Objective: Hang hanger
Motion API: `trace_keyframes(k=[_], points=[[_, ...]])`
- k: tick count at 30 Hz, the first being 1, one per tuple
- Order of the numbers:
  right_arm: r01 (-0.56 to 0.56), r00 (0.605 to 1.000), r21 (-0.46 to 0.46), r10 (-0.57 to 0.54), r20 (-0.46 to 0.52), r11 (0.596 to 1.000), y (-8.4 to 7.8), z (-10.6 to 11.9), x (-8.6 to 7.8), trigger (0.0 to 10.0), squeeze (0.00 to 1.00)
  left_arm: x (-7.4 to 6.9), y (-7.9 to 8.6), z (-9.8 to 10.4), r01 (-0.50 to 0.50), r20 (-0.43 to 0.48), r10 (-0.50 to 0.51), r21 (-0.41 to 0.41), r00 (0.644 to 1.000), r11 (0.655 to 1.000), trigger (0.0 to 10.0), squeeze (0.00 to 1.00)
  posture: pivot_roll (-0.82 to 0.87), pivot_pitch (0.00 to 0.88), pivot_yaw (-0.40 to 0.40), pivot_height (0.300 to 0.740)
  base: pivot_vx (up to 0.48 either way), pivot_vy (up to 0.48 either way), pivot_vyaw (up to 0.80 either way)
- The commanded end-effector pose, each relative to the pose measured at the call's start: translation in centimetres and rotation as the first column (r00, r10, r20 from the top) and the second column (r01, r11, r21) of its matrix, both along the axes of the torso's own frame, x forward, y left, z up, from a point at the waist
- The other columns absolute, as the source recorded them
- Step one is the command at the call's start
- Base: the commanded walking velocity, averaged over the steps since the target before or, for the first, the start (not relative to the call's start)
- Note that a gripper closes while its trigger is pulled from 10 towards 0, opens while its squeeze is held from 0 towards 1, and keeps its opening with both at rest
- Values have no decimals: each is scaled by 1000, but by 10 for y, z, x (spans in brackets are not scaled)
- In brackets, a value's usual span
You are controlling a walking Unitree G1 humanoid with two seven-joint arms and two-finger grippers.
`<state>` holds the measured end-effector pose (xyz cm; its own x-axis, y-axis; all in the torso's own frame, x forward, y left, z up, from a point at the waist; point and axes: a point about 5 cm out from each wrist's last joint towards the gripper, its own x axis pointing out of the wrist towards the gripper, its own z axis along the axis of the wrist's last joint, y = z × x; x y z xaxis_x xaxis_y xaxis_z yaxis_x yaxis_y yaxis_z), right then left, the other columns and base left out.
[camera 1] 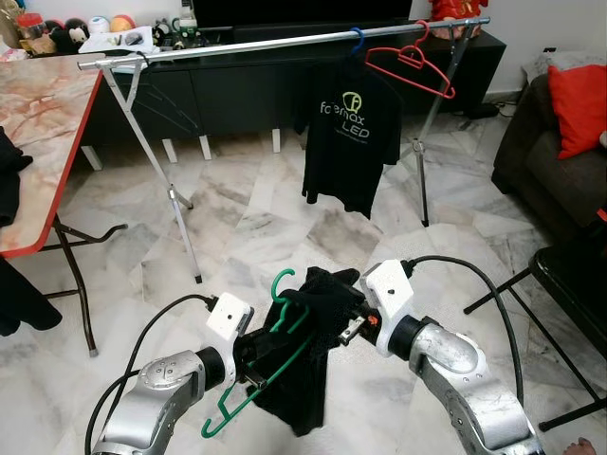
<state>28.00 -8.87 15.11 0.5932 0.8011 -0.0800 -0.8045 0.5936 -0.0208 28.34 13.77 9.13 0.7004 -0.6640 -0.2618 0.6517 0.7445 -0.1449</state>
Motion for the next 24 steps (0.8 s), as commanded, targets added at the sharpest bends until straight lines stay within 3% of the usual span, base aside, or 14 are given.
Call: trace_keyframes(k=[1,5,8,11,14,24], points=[[-89,995,20,88,42,996,9,9,-10,10000,0,1,5,-1,-23,-3,23,1,1000,1000,10000,0,5,138,2,721,0,0,0],[16,1000,-120,-18,-22,993,-2,-15,0,10000,0,1,4,-1,-24,-4,24,-3,1000,1000,10000,0,6,135,3,721,0,0,0],[70,997,-177,-76,-25,982,-8,-21,6,10000,0,1,4,-1,-23,-4,23,-4,1000,1000,10000,0,4,134,3,721,0,0,0],[132,989,-154,-140,-42,979,-14,-20,13,10000,0,1,5,-1,-20,-6,20,-8,1000,1000,10000,0,4,133,2,721,0,0,0],[105,993,-128,-110,-38,986,-12,-16,11,10000,0,0,5,-1,-14,-5,14,-18,1000,1000,10000,0,4,136,1,721,0,0,0],[53,997,-163,-62,-51,985,-7,-23,5,10000,0,-3,4,0,4,-10,-4,-34,1000,999,10000,0,6,145,1,721,0,0,0]])
